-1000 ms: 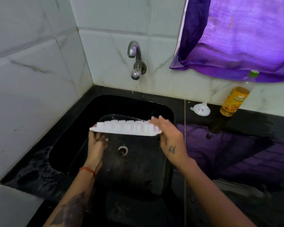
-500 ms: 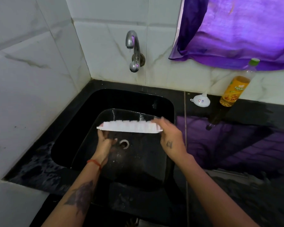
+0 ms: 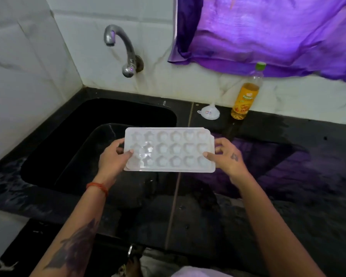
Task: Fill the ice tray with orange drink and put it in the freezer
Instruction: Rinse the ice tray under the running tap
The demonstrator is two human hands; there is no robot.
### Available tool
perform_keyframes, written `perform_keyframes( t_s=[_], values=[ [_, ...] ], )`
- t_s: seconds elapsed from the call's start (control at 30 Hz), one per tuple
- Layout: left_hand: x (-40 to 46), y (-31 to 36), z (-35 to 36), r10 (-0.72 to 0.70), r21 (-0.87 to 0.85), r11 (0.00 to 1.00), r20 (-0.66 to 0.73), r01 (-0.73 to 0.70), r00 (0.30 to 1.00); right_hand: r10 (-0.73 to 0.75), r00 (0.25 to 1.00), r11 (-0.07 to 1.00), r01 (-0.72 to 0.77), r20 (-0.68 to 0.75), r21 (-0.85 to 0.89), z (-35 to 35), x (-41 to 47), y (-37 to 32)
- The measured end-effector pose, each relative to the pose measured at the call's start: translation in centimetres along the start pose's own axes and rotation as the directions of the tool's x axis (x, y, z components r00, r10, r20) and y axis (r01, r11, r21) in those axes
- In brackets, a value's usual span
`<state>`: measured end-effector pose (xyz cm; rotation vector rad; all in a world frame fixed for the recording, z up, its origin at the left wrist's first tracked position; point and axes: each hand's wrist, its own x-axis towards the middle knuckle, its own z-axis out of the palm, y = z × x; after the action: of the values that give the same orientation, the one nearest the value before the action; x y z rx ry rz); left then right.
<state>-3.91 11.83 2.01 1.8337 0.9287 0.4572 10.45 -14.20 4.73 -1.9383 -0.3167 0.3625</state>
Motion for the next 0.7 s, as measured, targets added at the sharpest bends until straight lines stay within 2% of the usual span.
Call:
perform_keyframes(
  t_s=[0.17,0.37,0.6,0.63,0.7],
  values=[
    [-4.4,2.8,5.5,-0.029,-0.064,0.997,0.285,0.049,0.958,0.233,0.972,0.972,-0.234,0.02,0.018,-8.1,-1.9,6.0],
    [-8.3,2.3,11.1,-0.149,-0.04,0.982,0.451,0.187,0.88,0.432,0.902,0.901,-0.432,0.004,-0.034,-12.9,-5.2,11.7],
    [-9.1,1.9,12.9,-0.255,0.114,0.967,0.487,0.228,0.835,0.461,0.887,0.885,-0.46,0.0,-0.072,-14.0,-6.7,13.0],
    [-8.9,2.1,13.0,-0.255,0.168,0.966,0.462,0.199,0.849,0.463,0.886,0.884,-0.461,0.008,-0.077,-14.1,-6.7,12.9],
    [-8.3,3.2,13.2,-0.153,0.339,0.94,0.363,0.022,0.919,0.474,0.881,0.878,-0.471,0.01,-0.087,-14.4,-6.5,12.6]
  ],
)
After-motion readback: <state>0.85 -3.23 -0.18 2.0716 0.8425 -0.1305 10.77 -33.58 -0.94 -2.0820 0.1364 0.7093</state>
